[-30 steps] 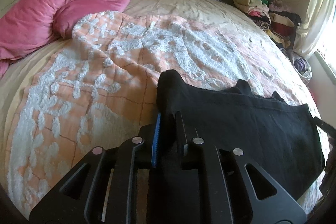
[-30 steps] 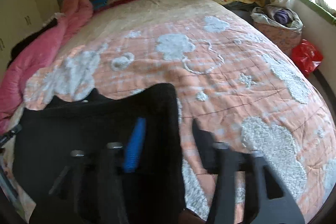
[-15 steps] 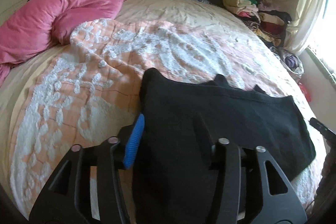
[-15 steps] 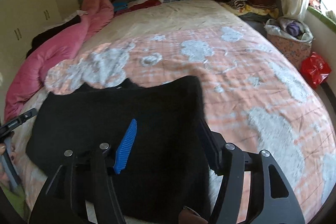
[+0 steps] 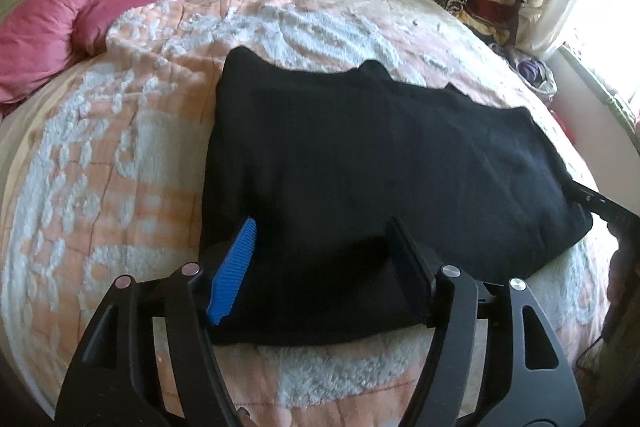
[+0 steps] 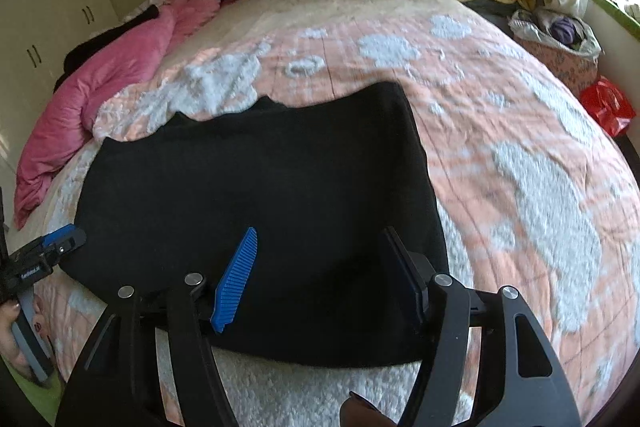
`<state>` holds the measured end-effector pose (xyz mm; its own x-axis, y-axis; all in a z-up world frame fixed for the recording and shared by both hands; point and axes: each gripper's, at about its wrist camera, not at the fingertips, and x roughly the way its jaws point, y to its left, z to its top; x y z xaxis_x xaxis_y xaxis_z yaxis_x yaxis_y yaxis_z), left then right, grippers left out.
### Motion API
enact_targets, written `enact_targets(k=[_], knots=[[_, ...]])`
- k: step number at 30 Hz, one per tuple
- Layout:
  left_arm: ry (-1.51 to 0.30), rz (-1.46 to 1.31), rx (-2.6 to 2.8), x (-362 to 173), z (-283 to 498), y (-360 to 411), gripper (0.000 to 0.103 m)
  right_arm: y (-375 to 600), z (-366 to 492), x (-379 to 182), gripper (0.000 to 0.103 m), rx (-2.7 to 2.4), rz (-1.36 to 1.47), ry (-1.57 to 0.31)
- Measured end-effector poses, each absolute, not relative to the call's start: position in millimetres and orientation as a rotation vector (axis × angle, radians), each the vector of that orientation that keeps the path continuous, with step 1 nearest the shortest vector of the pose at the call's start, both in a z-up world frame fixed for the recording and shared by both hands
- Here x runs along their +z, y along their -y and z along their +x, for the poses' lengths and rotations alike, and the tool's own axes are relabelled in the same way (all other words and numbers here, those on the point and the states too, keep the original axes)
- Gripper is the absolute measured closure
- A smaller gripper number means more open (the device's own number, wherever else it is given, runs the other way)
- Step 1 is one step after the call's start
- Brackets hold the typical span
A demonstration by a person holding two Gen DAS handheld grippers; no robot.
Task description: Fold small clothes
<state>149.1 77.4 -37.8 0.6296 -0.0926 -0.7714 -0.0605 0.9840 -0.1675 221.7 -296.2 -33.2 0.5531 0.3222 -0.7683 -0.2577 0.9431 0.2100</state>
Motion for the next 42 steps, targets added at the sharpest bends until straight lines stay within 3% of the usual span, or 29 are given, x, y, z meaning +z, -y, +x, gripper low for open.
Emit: enact_targets(k=[9, 19, 25, 31, 33, 42], knots=[[-0.887, -0.199, -0.022, -45, 135, -79, 0.044, 299, 209, -46, 0.035, 0.298, 0.068, -0.978], [-0.875, -0.195, -0.027, -40, 121, -78, 0.043, 300, 194, -35, 0.015, 0.315, 0.121, -0.921], [-0.869, -0.2, -0.035, -36, 115, -77, 0.034, 301, 193, -29, 0.006, 0.32, 0.156, -0.895], [-0.873, -0.222, -0.03, -33, 108, -85, 0.027, 287, 182, -21, 0.005, 0.37, 0.13, -0.844], [-0.874, -0.228, -0.016, -33, 106, -89, 0.012, 282, 178, -18, 0.005, 0.382, 0.111, -0.825], [-0.861, -0.251, 0.012, -30, 98, -105, 0.01, 257, 159, -12, 0.005, 0.433, 0.024, -0.764]])
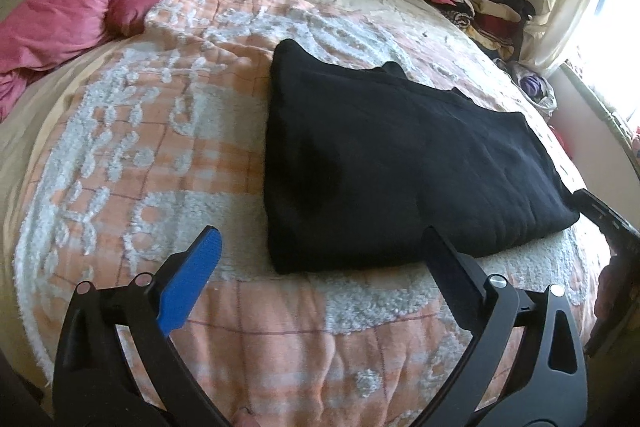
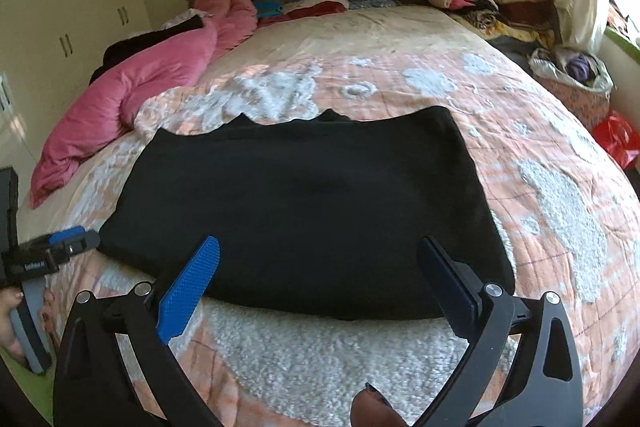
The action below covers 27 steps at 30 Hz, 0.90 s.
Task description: Fold small clothes
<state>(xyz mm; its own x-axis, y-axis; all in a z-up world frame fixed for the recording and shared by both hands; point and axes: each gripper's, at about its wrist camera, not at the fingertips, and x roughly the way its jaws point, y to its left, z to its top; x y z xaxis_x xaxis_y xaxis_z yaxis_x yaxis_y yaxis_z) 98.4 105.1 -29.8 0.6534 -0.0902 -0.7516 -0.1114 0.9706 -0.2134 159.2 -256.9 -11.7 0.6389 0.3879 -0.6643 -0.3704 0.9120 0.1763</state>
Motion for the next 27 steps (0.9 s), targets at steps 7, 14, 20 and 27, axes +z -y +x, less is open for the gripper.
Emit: enact_targets(k=[7, 14, 20, 27], knots=[[-0.855, -0.27, 0.041, -29, 94, -122, 0.01, 226, 151, -13, 0.005, 0.468, -0.037, -0.763], [-0.85, -0.292, 0.068, -28, 91, -137, 0.01, 194, 137, -14, 0.005, 0.508, -0.114, -0.748], [-0.85, -0.306, 0.086, -27, 93, -150, 0.01, 165, 126, -20, 0.004, 0.549, -0.19, -0.744], [-0.848, -0.305, 0.109, -23, 102, -162, 0.01, 126, 113, -25, 0.004, 0.611, -0.304, -0.708]])
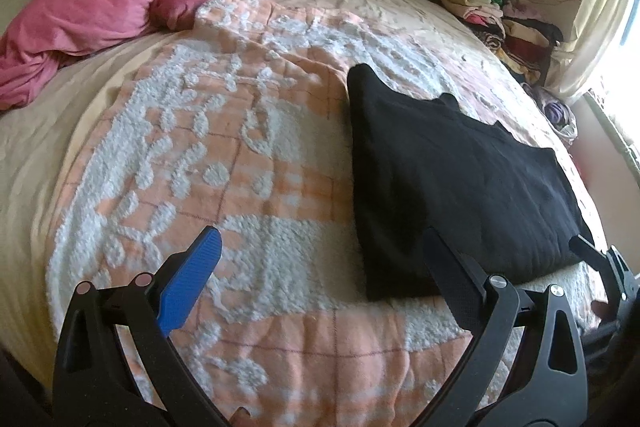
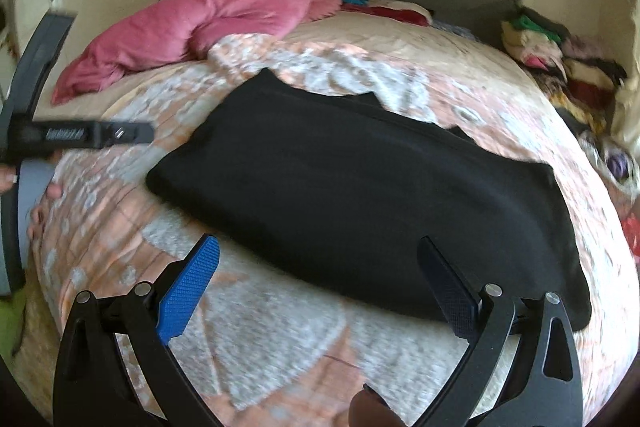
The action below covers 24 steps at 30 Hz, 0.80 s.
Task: Fold small clothes
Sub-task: 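Close both tools on opposite ends of the folded black sweatshirt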
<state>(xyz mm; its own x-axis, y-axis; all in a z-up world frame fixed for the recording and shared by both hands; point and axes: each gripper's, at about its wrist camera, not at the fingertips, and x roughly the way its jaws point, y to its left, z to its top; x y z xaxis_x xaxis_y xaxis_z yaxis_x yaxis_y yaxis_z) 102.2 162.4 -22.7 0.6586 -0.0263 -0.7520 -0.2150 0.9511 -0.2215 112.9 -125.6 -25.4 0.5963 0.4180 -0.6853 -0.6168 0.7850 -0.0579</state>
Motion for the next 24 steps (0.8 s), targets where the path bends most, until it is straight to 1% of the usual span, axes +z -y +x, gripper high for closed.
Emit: enact_targets(k=[14, 24], knots=[[-0.856, -0.266, 0.135, -18, 120, -171, 0.01, 55, 108, -61, 0.004, 0.634, -0.556, -0.685], [-0.871, -0.274, 0.138, -21, 143, -172, 0.01, 30, 131, -71, 0.005, 0.573, -0.626, -0.655]])
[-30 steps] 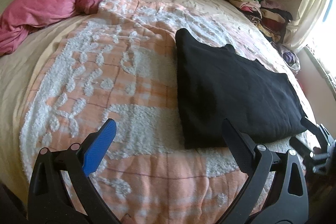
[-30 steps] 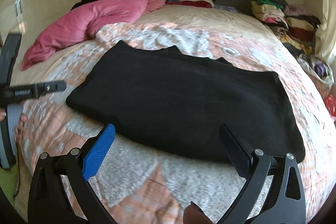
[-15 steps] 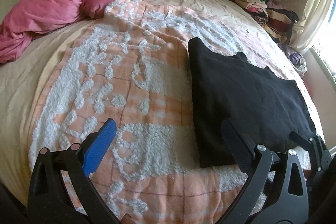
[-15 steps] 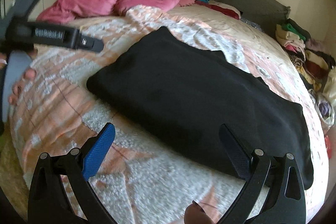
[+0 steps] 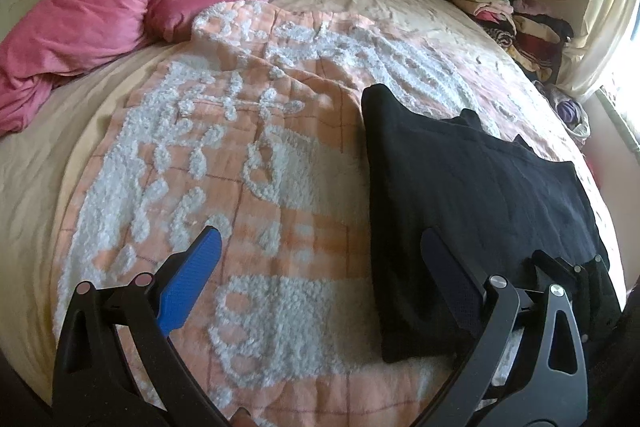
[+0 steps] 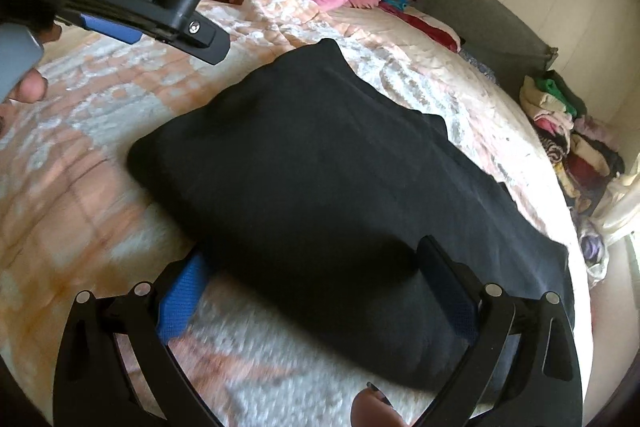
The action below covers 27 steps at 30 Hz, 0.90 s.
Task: Fold small clothes
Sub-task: 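Close both tools on opposite ends of the folded black sweatshirt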
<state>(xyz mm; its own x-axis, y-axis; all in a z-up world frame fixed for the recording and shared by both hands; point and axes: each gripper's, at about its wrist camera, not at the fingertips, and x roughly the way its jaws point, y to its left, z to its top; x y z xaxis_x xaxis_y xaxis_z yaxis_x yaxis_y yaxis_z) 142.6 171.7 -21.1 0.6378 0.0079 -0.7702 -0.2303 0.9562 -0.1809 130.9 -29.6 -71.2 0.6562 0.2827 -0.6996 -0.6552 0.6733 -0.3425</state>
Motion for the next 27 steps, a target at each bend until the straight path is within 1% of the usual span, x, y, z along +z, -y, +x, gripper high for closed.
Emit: enact_targets(k=[5, 6, 8, 11, 12, 13, 15, 16, 23, 27], knots=[[-0.872, -0.28, 0.129, -20, 157, -169, 0.01, 21, 130, -71, 0.006, 0.543, -0.676, -0.569], [-0.873, -0.282, 0.129, -20, 160, -169, 0.01, 20, 129, -70, 0.007, 0.536, -0.681, -0.551], [-0.887, -0.291, 0.128, -23, 168, -169, 0.01, 21, 126, -67, 0.018, 0.536, -0.685, -0.515], [-0.911, -0.317, 0.116, -29, 178, -169, 0.01, 26, 117, -61, 0.043, 0.563, -0.667, -0.478], [-0.917, -0.325, 0.11, -30, 181, -168, 0.01, 28, 115, -59, 0.062, 0.58, -0.657, -0.47], [-0.922, -0.336, 0.104, -32, 183, -168, 0.01, 30, 112, -57, 0.074, 0.595, -0.643, -0.465], [-0.929, -0.357, 0.093, -33, 187, -168, 0.01, 36, 108, -52, 0.079, 0.594, -0.618, -0.449], [-0.931, -0.373, 0.085, -34, 189, -168, 0.01, 39, 108, -50, 0.08, 0.594, -0.6, -0.449], [-0.96, -0.522, 0.0, -36, 205, -165, 0.01, 56, 105, -40, 0.083, 0.601, -0.502, -0.445], [-0.975, -0.521, -0.029, -36, 215, -155, 0.01, 66, 102, -32, 0.084, 0.598, -0.433, -0.429]])
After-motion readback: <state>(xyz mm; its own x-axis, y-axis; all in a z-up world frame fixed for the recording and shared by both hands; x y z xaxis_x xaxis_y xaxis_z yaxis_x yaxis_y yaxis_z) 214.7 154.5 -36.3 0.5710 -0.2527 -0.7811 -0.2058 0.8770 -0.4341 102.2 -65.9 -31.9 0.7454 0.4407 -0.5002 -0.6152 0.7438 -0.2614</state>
